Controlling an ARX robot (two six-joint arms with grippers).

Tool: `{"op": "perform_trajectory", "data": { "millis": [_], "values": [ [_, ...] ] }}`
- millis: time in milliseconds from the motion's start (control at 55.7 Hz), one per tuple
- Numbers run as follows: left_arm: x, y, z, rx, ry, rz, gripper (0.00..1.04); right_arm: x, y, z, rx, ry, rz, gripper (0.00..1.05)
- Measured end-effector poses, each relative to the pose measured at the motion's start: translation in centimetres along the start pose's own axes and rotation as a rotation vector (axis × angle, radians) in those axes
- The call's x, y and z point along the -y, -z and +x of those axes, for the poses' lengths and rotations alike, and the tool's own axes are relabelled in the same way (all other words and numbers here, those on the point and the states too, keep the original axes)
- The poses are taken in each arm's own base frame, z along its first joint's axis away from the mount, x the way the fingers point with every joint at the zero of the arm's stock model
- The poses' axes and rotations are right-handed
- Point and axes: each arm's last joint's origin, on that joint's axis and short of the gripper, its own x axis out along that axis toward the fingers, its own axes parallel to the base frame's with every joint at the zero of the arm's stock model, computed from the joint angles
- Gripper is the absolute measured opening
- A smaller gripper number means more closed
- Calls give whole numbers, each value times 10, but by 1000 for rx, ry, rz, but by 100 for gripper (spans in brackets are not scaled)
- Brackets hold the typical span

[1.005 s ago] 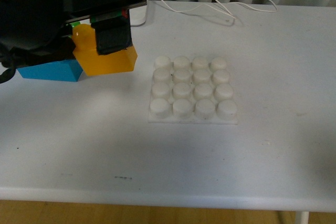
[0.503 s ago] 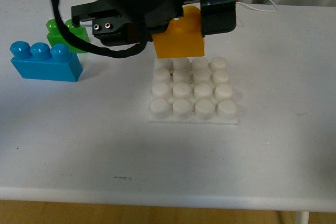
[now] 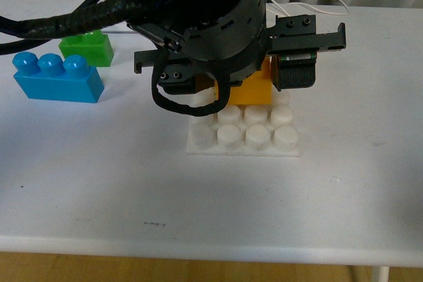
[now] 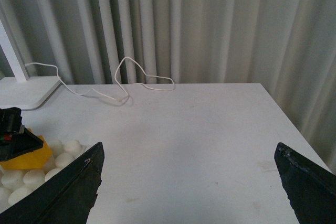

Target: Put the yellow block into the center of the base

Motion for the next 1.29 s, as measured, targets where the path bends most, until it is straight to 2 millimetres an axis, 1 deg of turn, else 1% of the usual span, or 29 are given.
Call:
{"op": "perform_trajectory", "data": {
  "millis": [323, 1077, 1293],
  "values": [
    [4, -1, 5, 21, -13, -3, 66, 0, 0, 0, 0, 0, 0, 95],
    [0, -1, 10, 4, -54, 16, 66, 0, 0, 0, 0, 0, 0, 95],
    [6, 0, 14, -2, -80, 53, 65, 0, 0, 0, 0, 0, 0, 95]
  ]
}}
